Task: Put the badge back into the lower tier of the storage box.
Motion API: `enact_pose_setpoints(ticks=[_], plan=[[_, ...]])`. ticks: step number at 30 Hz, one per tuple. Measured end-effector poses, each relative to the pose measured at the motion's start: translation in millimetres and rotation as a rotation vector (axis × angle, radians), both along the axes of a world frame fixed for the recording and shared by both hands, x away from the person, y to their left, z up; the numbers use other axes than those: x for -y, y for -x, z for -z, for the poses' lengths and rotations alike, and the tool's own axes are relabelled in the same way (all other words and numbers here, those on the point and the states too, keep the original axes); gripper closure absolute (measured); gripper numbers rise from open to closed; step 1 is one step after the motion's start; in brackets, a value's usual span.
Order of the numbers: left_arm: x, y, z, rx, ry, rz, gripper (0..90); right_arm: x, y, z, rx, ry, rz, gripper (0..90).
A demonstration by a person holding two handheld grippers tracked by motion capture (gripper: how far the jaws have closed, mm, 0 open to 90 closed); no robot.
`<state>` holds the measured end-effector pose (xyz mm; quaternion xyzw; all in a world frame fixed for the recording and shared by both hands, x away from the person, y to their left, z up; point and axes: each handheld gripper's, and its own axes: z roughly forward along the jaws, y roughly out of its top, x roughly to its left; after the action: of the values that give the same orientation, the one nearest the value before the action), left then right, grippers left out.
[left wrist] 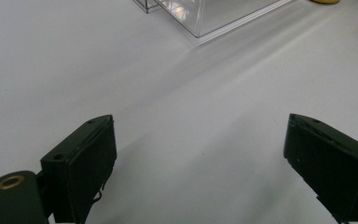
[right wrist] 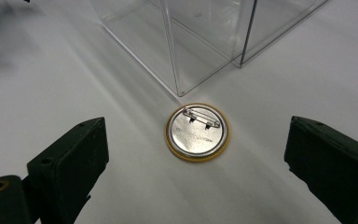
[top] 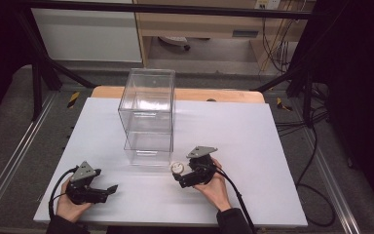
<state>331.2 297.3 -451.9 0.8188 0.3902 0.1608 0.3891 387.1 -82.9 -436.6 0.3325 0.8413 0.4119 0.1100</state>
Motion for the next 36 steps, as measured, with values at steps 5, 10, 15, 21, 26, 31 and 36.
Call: enact_pose_setpoints(ticks=[5,10,15,21,26,31,36], plan=[[0.0,0.1,-0.1,0.0,0.002,-0.001,8.9,-9.4,-4.8,1.0,0.001,0.01,-0.005,10.3],[-0.4,0.0,-0.1,0.001,0.001,-0.002,9.0,-14.8,-9.0,3.7,-0.009,0.004,-0.008,14.8],[-0.4,0.1,-0.2,0.001,0.001,-0.002,9.0,-16.4,-14.3,8.1,-0.025,0.002,-0.002,17.5],[-0.3,0.0,-0.3,0.001,0.002,-0.002,9.0,-17.0,-17.3,12.7,-0.033,0.01,-0.001,21.9],[-0.4,-0.1,-0.1,0.001,0.001,-0.002,9.0,-18.1,-18.7,15.4,-0.029,0.012,-0.002,26.9],[-0.5,-0.2,-0.1,0.001,0.001,-0.003,9.0,-19.2,-19.4,18.2,-0.034,0.023,-0.015,33.4],[-0.7,-0.2,-0.3,0.001,0.003,-0.003,9.0,-20.3,-19.9,20.0,-0.023,0.029,-0.022,37.5]])
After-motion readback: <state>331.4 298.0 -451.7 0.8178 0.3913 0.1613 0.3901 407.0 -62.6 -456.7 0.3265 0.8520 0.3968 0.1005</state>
